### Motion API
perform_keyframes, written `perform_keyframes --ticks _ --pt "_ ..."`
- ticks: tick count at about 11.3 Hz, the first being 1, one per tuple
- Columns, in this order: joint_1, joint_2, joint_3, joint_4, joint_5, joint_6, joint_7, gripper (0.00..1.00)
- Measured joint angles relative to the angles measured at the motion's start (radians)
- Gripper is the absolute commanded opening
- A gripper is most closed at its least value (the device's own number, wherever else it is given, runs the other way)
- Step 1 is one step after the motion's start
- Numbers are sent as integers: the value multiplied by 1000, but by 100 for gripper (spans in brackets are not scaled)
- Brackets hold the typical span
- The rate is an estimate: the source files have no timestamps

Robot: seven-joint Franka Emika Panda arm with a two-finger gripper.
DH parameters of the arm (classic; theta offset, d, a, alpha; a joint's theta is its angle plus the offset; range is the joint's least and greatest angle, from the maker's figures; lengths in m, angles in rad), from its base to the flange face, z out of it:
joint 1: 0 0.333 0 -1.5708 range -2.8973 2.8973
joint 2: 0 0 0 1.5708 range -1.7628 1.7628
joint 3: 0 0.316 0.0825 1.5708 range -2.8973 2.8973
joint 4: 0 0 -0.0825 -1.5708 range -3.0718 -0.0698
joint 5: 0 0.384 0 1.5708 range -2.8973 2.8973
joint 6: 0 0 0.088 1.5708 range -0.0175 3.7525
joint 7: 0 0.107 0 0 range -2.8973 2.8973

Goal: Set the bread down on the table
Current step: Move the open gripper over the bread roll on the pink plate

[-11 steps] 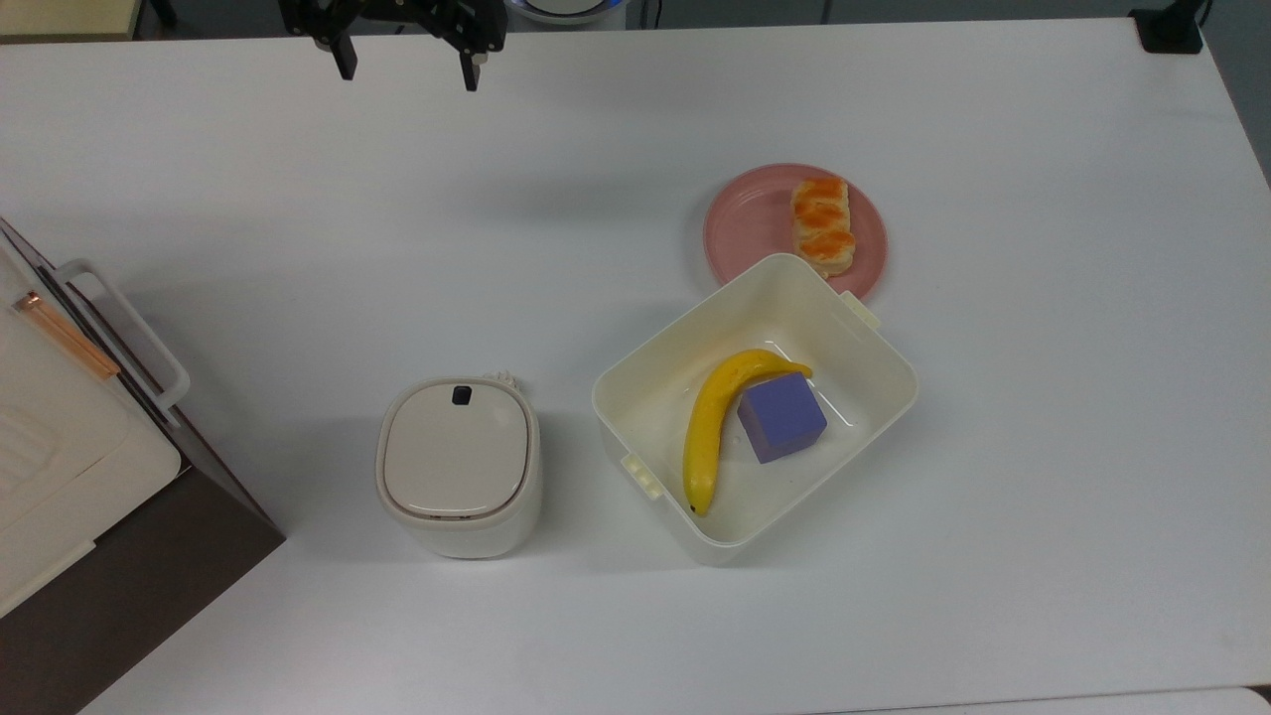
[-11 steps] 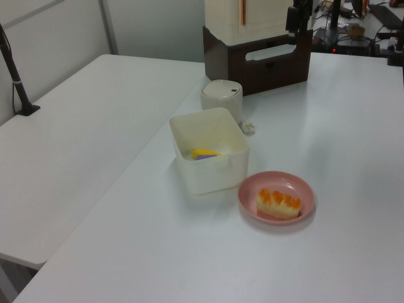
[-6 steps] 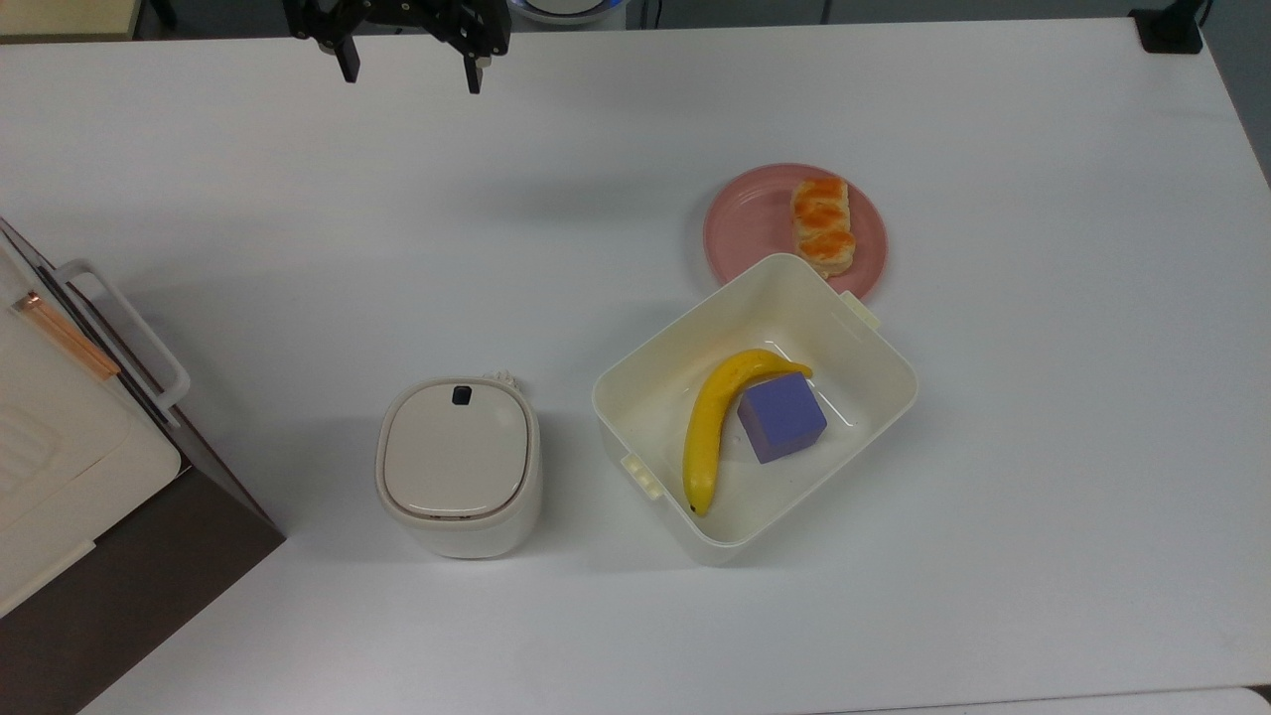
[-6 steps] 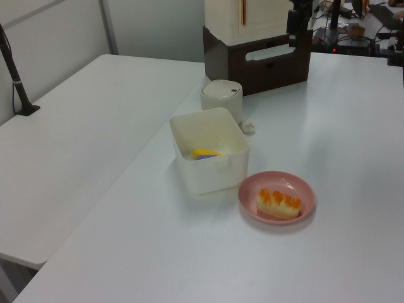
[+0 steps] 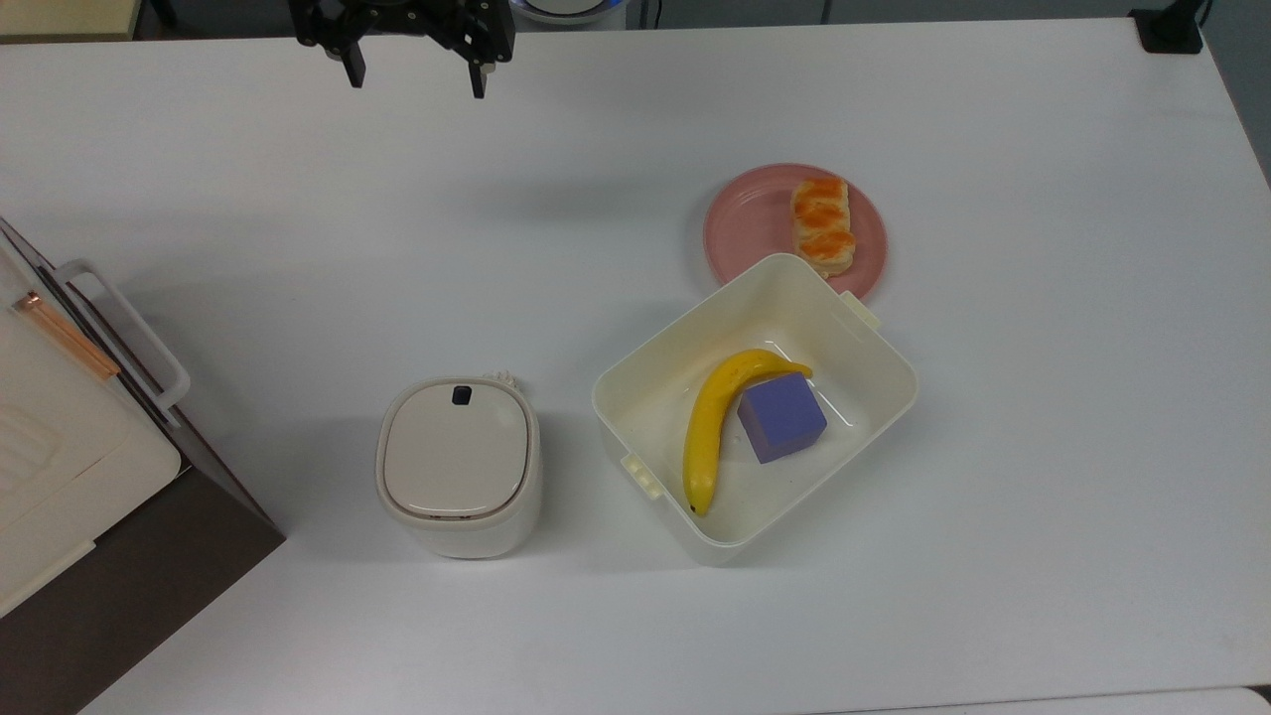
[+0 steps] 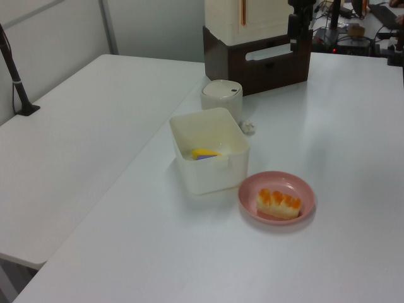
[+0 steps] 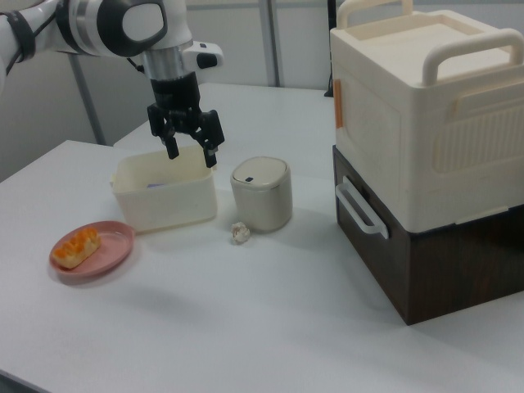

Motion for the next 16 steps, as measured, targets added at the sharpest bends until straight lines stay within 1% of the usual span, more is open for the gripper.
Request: perform_keyframes --ticks 2,4,6,8,10,11,12,14,16 --pt "21 -18 1 -57 0 62 -1 100" --pt "70 -71 2 -179 -1 136 -1 100" --pt "132 -121 3 -280 -1 164 21 100" --pt "218 -149 4 -408 -9 284 124 100" --pt "317 -157 6 -525 -73 406 284 100" --pt "361 -158 6 -556 -92 436 351 100" --pt "398 -160 7 -567 -97 445 409 100" --pt "457 -166 8 -568 -98 457 505 100" --pt "507 -164 8 -579 -100 511 597 100"
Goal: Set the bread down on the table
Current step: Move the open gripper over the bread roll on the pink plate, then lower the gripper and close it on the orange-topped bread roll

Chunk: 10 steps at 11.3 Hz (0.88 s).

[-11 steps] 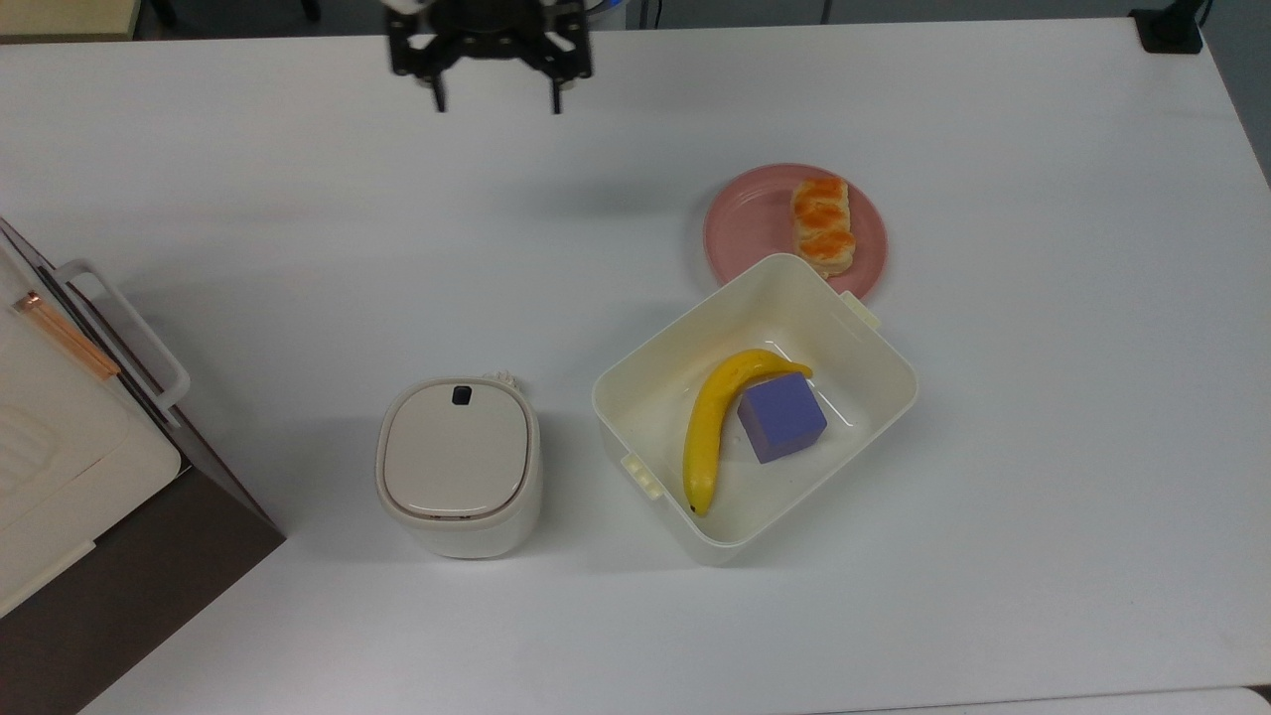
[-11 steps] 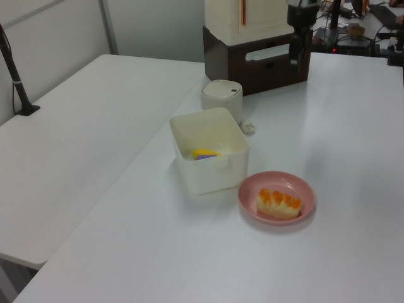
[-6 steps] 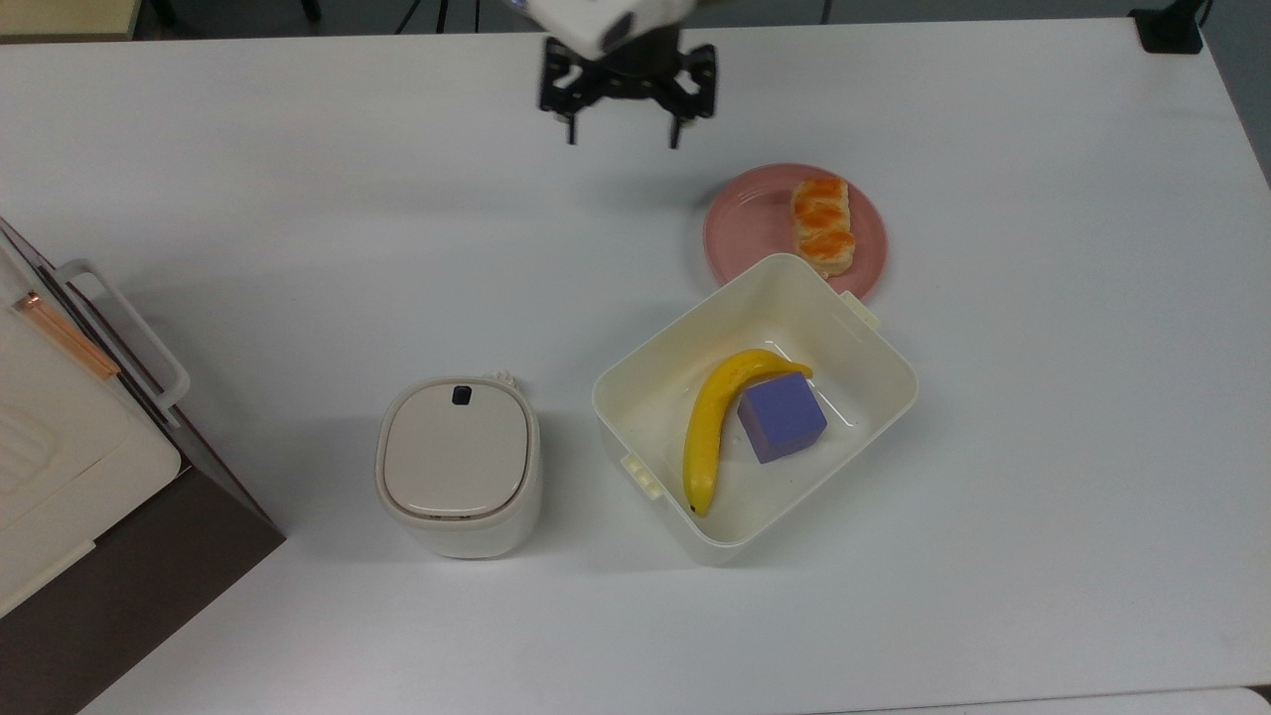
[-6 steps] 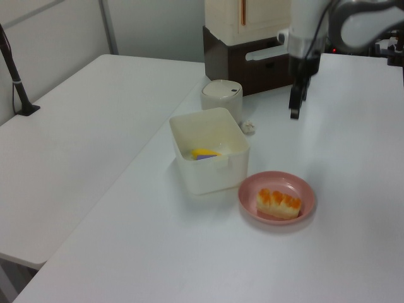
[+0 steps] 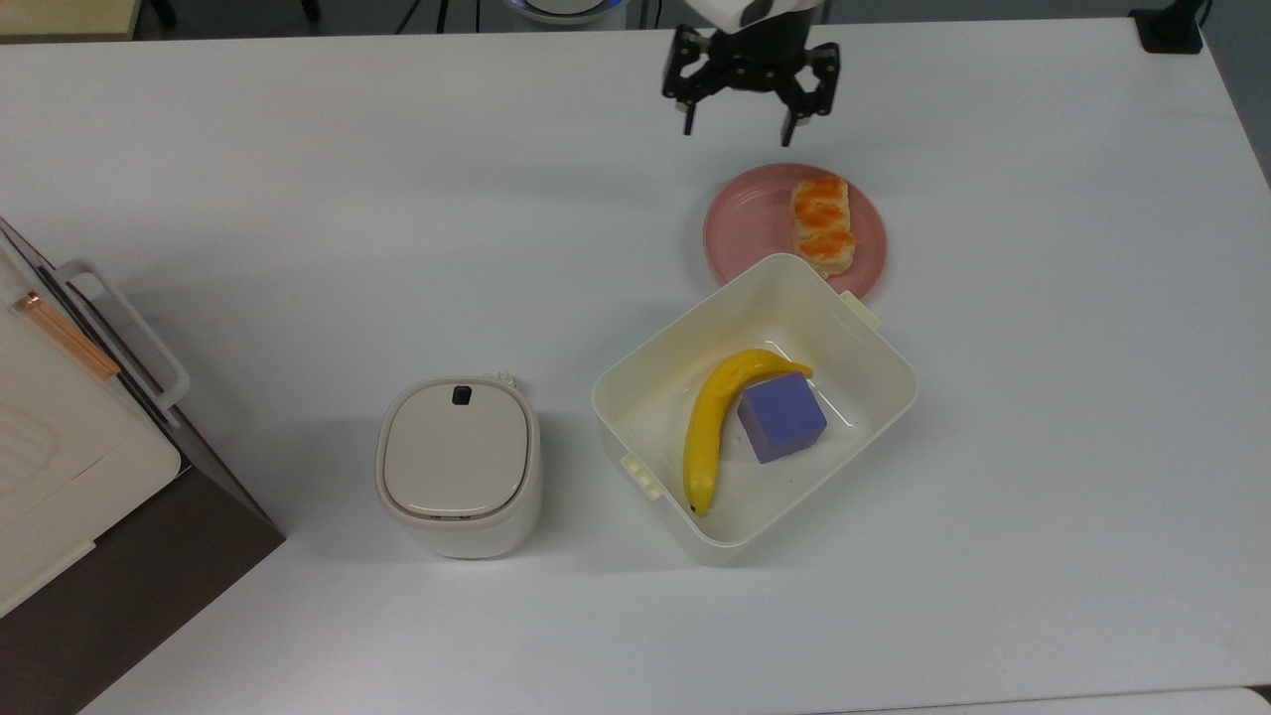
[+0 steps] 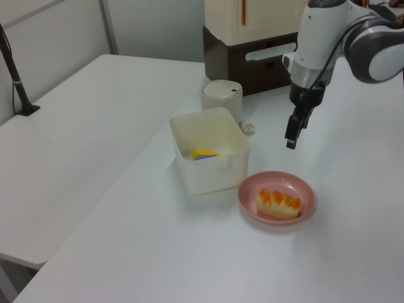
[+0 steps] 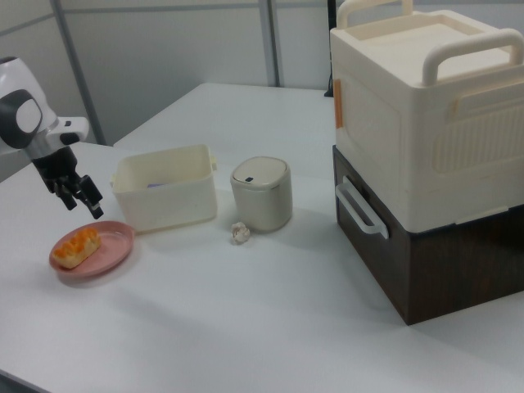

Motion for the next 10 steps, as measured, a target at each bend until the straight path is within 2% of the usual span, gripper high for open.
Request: perform_keyframes --ticks 5,7,10 --pt "118 110 1 -33 -159 141 260 100" --pt "135 146 7 -30 -192 169 319 100" --pt "139 184 44 -22 -214 171 345 100"
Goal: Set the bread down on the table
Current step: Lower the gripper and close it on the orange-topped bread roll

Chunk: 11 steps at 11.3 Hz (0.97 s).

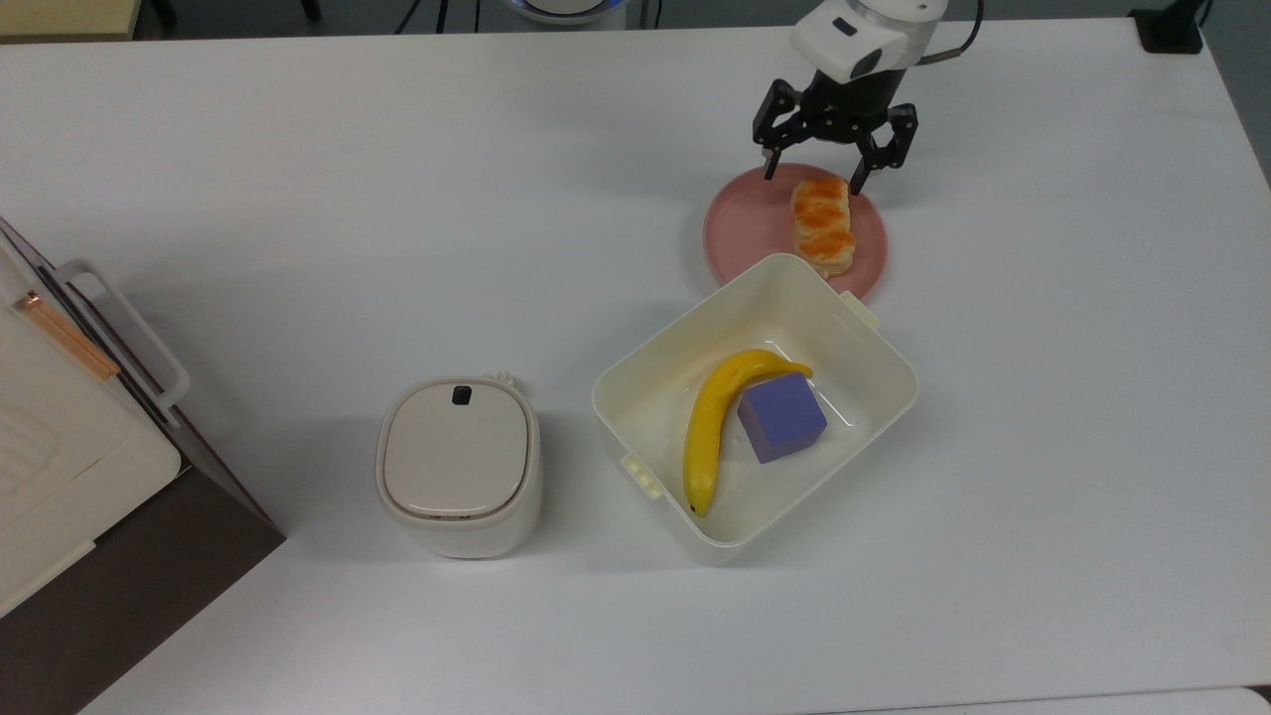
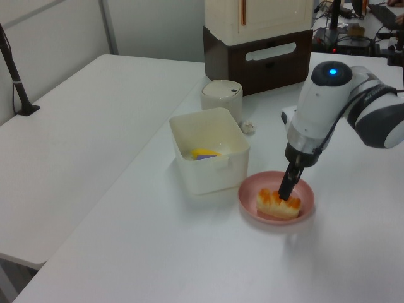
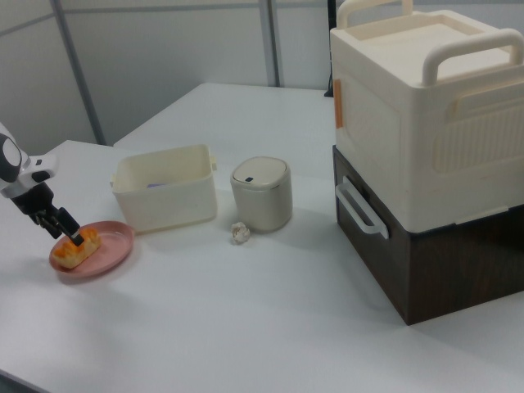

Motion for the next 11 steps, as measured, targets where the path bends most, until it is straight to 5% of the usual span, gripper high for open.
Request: perform_keyframes --ticks 4,6,7,11 --pt "-1 94 14 48 -8 33 12 96" --pt "-7 122 14 68 -25 33 14 22" --pt "-12 131 14 71 -33 33 15 0" --pt "-23 139 14 78 -55 33 14 0"
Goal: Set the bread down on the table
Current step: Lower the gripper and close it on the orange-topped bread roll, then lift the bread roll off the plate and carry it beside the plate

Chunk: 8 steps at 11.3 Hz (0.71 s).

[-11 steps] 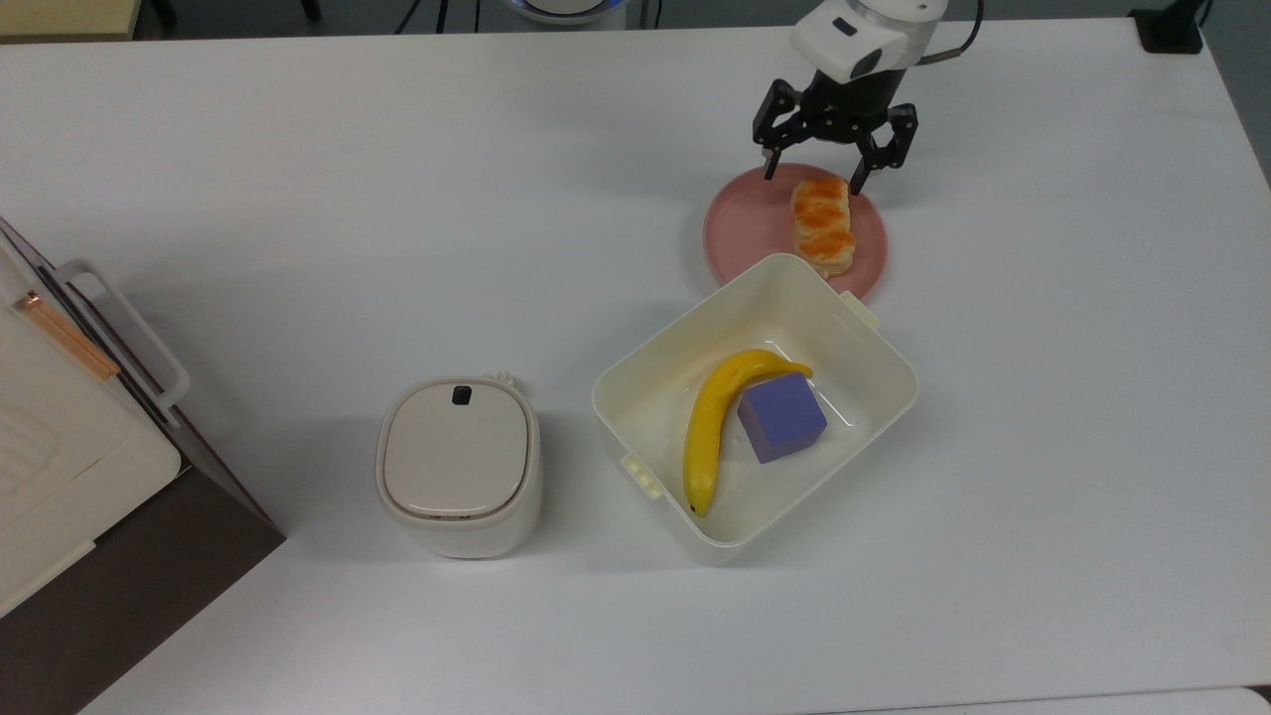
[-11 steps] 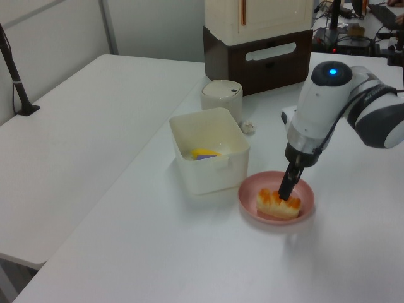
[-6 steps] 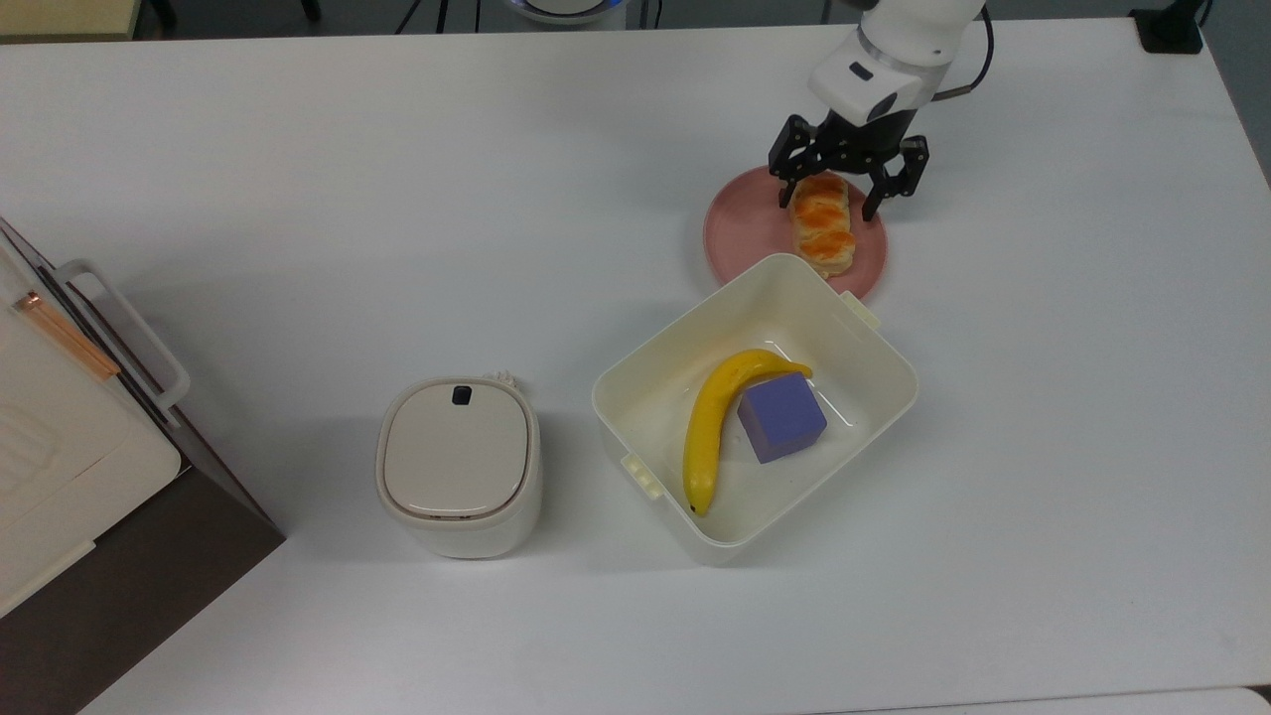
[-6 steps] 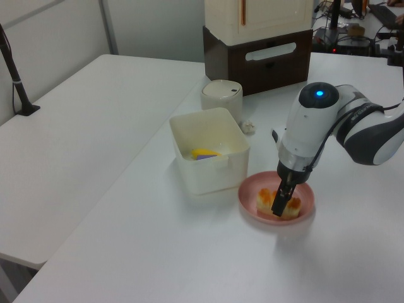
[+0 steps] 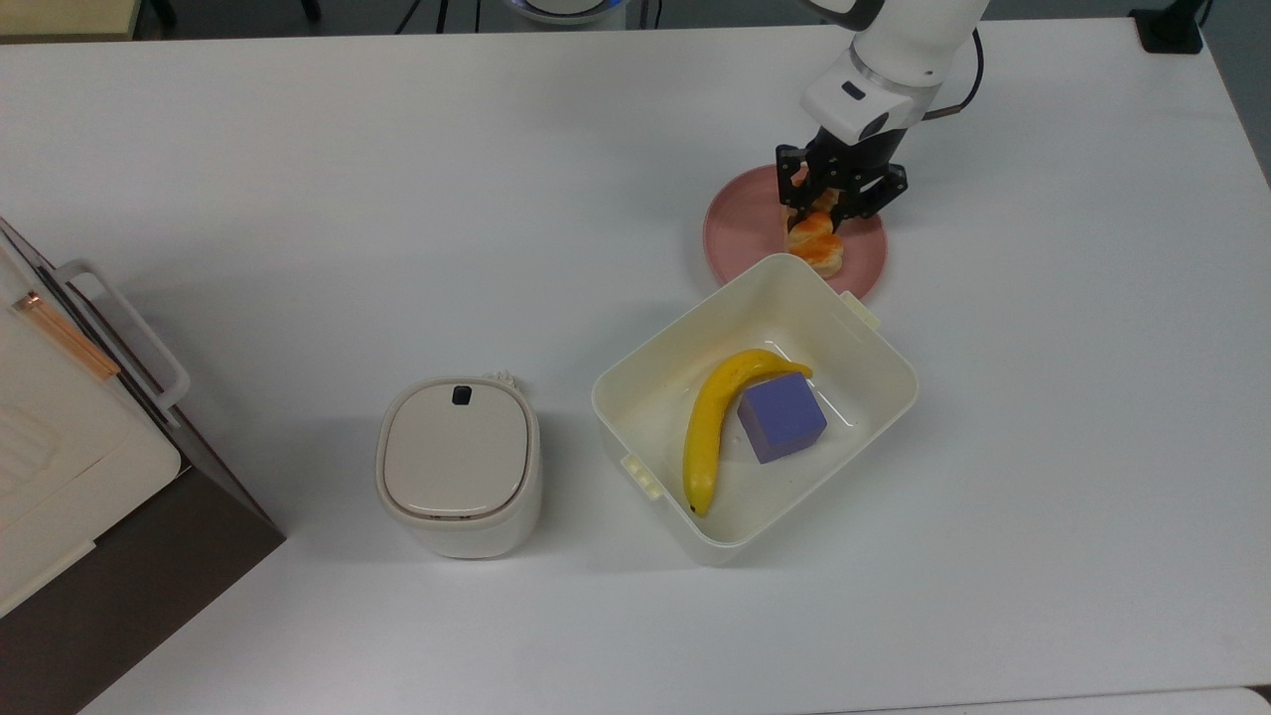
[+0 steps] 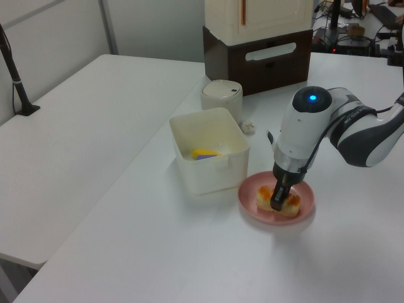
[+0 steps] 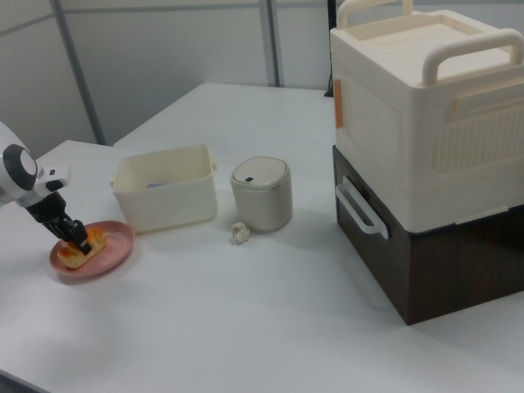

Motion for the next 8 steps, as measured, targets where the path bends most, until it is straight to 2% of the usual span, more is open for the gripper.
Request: perform_keyframes --ticks 1,3,6,8 --pt "-6 0 0 1 -11 0 -18 0" --pt "-37 -14 0 11 -10 -58 -156 0" --pt "-68 -79 0 103 148 -353 -553 0" --pt "-95 -118 0 164 182 -516 -724 0"
